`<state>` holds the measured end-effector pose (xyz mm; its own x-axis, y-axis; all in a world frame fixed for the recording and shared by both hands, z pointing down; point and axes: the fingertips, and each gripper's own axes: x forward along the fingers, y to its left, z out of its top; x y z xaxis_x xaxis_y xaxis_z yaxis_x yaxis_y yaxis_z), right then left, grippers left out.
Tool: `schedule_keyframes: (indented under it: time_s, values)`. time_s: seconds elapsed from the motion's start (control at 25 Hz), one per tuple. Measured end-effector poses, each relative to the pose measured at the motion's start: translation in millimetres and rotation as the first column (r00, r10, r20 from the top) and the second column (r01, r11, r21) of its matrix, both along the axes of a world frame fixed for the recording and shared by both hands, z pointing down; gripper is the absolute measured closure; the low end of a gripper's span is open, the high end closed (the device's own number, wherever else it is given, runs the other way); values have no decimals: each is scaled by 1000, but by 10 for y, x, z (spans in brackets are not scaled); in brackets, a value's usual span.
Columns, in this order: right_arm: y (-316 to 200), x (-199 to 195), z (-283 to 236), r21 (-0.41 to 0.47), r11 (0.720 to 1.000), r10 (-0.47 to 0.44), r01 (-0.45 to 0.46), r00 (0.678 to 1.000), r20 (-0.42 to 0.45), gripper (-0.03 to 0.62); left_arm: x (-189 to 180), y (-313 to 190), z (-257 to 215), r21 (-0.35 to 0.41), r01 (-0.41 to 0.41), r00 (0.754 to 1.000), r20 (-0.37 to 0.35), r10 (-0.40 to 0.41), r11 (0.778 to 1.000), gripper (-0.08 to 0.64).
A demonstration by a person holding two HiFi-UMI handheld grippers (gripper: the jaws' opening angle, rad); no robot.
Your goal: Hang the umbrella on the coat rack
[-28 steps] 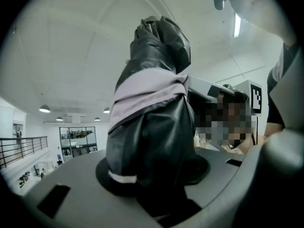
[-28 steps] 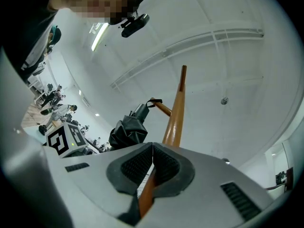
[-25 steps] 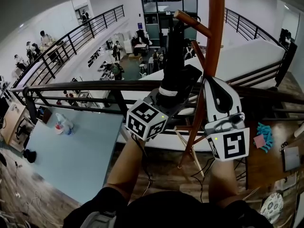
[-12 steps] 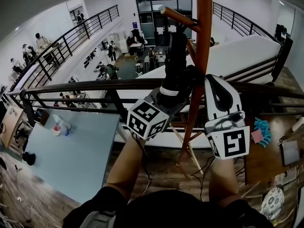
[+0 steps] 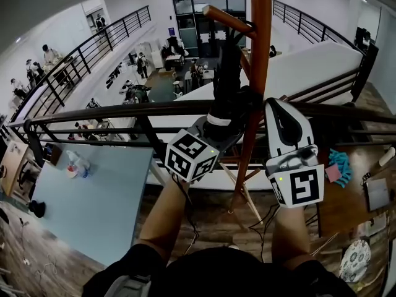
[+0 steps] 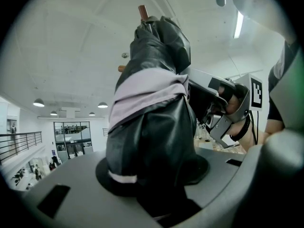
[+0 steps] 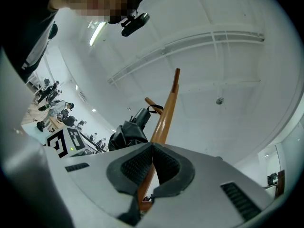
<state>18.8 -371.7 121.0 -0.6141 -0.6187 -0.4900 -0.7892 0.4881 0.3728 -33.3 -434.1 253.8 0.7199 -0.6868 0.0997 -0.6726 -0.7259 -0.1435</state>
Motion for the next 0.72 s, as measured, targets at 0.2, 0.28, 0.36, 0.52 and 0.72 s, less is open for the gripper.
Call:
schedule_keyframes:
  time_s: [0.2,0.28,0.36,0.52,0.72]
  values:
    - [-15,-3,63,-13,1000,7,-7,1000,-5,561,-22,-10,106,-22,6,1000,-9,-7,1000,359]
    - [-28,3,77,-18,1000,8,-8,1000,-4,561,-19,-20,136,-26,8,1000,-8,-9,1000,359]
    - [-42,2,89,-22,1000,8,-8,1000,-4,561,-18,-29,156,-27,11,1000,-3,-11,1000,359]
    - [-70,-10,108,-31,1000,5,-5,1000,-5,561,-11,-42,196,-38,11,1000,-3,-12,999,359]
    - [-104,-23,128,-40,999,3,-3,1000,-7,561,-13,-78,288,-57,19,1000,-1,-19,998,359]
